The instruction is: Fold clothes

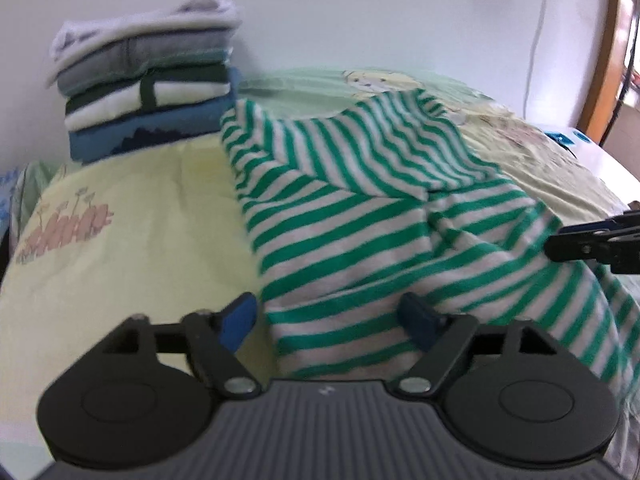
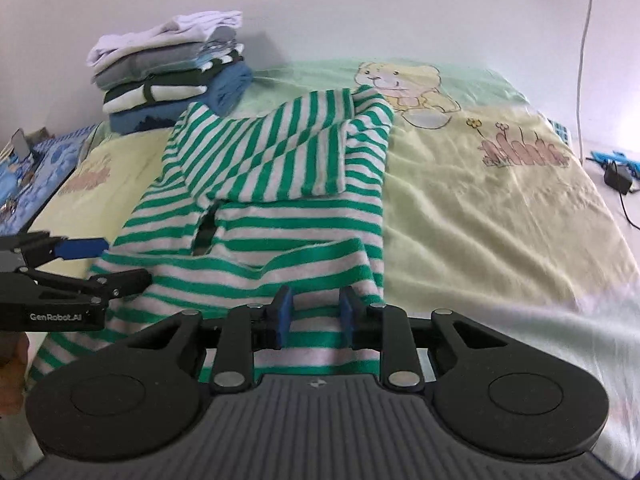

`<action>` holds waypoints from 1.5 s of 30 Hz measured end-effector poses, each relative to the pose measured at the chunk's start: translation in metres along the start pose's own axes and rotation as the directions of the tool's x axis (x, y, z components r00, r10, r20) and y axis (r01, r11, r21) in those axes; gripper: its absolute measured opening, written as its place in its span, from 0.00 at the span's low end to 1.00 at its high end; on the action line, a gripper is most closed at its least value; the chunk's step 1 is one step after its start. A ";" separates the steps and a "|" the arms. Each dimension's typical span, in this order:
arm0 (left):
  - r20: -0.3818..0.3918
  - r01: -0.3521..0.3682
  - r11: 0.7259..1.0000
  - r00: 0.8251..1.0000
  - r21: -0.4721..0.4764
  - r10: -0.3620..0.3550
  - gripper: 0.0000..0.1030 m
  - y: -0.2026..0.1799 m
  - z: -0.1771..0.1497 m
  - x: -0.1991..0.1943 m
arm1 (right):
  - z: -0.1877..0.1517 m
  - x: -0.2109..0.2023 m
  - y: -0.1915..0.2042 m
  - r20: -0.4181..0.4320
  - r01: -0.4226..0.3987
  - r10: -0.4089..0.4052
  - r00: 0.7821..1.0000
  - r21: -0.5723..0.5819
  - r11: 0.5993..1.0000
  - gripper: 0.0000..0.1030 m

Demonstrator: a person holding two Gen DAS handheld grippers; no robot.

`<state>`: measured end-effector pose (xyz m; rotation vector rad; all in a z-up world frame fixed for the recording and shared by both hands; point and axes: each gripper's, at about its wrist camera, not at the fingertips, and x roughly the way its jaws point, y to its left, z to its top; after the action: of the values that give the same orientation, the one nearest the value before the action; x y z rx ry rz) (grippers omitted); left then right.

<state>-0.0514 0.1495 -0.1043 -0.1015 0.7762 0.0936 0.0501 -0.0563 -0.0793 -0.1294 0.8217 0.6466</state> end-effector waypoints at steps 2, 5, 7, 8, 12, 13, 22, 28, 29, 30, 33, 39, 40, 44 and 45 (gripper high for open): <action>-0.014 0.013 1.000 1.000 -0.018 -0.014 0.81 0.008 0.006 0.006 | 0.010 0.005 -0.005 -0.021 -0.001 0.001 1.000 0.010 1.000 0.23; -0.030 0.038 0.997 0.999 -0.060 -0.040 0.81 0.020 0.016 0.014 | 0.022 0.016 -0.013 -0.041 0.001 -0.001 0.999 0.001 1.000 0.24; -0.038 0.043 0.994 0.998 -0.099 -0.047 0.79 0.030 0.024 0.021 | 0.029 0.024 -0.024 -0.056 -0.032 0.033 0.998 0.026 0.999 0.26; -0.041 0.039 0.993 0.998 -0.111 -0.043 0.79 0.034 0.029 0.025 | 0.032 0.029 -0.029 -0.062 -0.033 0.034 0.997 0.027 0.999 0.27; -0.043 0.061 0.991 0.997 -0.119 -0.066 0.81 0.047 0.044 0.040 | 0.043 0.043 -0.050 -0.071 -0.026 0.031 0.997 0.064 0.998 0.29; -0.043 0.078 0.989 0.996 -0.128 -0.084 0.81 0.050 0.047 0.042 | 0.048 0.047 -0.055 -0.076 -0.036 0.042 0.996 0.078 0.996 0.29; -0.005 0.160 0.957 0.986 -0.241 -0.166 0.87 0.083 0.092 0.058 | 0.097 0.093 -0.094 -0.121 -0.139 0.164 0.979 0.189 0.972 0.30; -0.097 0.186 0.957 0.972 -0.223 -0.212 0.82 0.084 0.100 0.079 | 0.107 0.104 -0.098 -0.188 -0.139 0.180 0.966 0.213 0.967 0.30; -0.113 0.198 0.956 0.968 -0.218 -0.226 0.82 0.081 0.098 0.079 | 0.108 0.103 -0.098 -0.200 -0.143 0.187 0.962 0.216 0.966 0.30; -0.125 0.211 0.954 0.962 -0.214 -0.241 0.82 0.080 0.096 0.078 | 0.106 0.101 -0.100 -0.214 -0.154 0.202 0.956 0.223 0.963 0.30; -0.140 0.233 0.952 0.955 -0.199 -0.263 0.85 0.077 0.087 0.072 | 0.100 0.096 -0.104 -0.245 -0.189 0.251 0.937 0.247 0.950 0.30; -0.140 0.239 0.951 0.953 -0.194 -0.268 0.87 0.076 0.085 0.075 | 0.101 0.100 -0.107 -0.224 -0.229 0.294 0.929 0.273 0.934 0.30; -0.132 0.236 0.950 0.955 -0.203 -0.266 0.87 0.077 0.088 0.078 | 0.103 0.102 -0.106 -0.209 -0.238 0.301 0.931 0.280 0.930 0.30; -0.104 0.265 0.930 0.949 -0.255 -0.299 0.88 0.083 0.096 0.089 | 0.113 0.115 -0.105 -0.159 -0.262 0.322 0.933 0.309 0.914 0.30; -0.098 0.270 0.927 0.948 -0.260 -0.303 0.88 0.084 0.099 0.091 | 0.116 0.118 -0.106 -0.149 -0.265 0.323 0.934 0.315 0.911 0.30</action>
<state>0.0721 0.2491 -0.1031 -0.4586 0.8770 -0.0992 0.2454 -0.0441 -0.0986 0.2069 1.1340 0.7986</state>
